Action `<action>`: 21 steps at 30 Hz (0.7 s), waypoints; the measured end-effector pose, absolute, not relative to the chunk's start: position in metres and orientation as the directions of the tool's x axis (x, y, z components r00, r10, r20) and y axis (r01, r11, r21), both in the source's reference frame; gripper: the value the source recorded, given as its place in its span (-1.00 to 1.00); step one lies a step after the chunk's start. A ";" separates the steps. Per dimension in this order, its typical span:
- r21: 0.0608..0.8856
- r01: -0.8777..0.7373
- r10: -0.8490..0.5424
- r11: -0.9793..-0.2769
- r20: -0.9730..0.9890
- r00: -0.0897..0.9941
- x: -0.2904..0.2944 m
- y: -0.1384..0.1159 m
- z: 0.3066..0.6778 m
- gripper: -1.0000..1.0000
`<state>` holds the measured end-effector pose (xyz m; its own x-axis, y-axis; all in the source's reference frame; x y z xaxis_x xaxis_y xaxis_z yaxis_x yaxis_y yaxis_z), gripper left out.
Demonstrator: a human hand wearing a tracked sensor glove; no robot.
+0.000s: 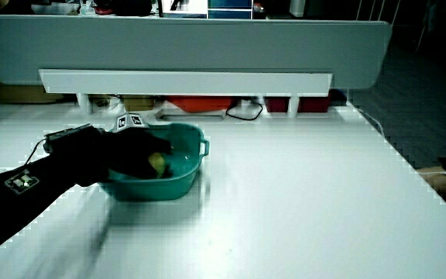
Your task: Place pear into plate
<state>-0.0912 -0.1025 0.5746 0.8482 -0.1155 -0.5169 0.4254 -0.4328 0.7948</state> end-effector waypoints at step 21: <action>0.709 0.535 -0.190 -0.460 -0.667 0.720 -0.120 -0.112 0.542 -1.00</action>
